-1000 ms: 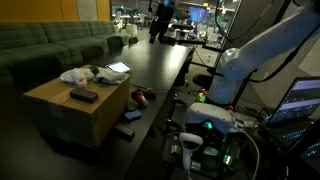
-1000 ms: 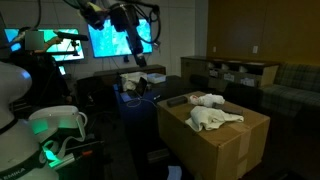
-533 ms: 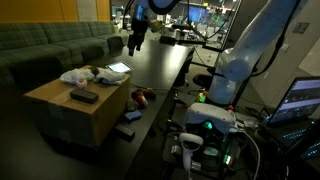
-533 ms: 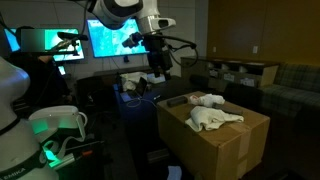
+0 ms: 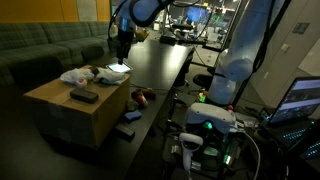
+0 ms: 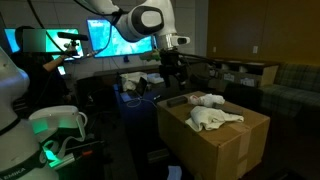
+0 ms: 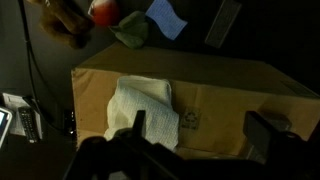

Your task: Put the white towel on the table, then the moose on the box, then the duster on the table, then the turnip plushie on the box, then the plastic on the table, then the blue sponge on the box, then the duster from the box to the table, lastly, the other duster from the table to the box

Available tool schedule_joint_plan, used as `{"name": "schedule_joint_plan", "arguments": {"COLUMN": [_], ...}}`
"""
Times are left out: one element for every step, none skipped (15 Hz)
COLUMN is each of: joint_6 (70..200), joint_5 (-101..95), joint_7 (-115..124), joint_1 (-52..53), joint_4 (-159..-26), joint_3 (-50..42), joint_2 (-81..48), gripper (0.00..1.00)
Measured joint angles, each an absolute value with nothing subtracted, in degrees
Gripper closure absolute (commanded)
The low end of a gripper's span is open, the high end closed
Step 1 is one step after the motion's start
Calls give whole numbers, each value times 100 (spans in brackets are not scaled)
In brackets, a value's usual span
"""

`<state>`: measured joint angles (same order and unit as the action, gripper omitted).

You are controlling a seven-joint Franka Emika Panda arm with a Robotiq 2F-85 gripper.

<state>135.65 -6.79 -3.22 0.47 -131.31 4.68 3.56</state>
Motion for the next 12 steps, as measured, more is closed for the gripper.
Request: {"name": "schedule_joint_plan", "arguments": {"joint_6": [13671,13788,13923,14055,14204,14377,14564,14736,14902,15081,15236,15334], "joint_5": [-678,-678,-676,-660,-632,-602,-557,-532,-507,-496,-488,-483], "joint_7": [-460,-601,-749,-898,-1041,-1154,-1265,-1317,-1333,-1336,-1336,-1336], "joint_1": [47,47,46,45,42,37,25,12,-3,-19,-38,-63], "joint_4": [-13050,-12964,-12879,-12799,-12719,-12639,-12566,-12499,-12431,-12359,-12287,-12208], "joint_3": [437,401,365,338,313,294,287,284,283,282,281,280], "joint_2": [171,-12,-195,-366,-546,-720,-893,-1047,-1201,-1358,-1513,-1656], "gripper": [0,0,0,0,0,0,0,0,0,0,0,0]}}
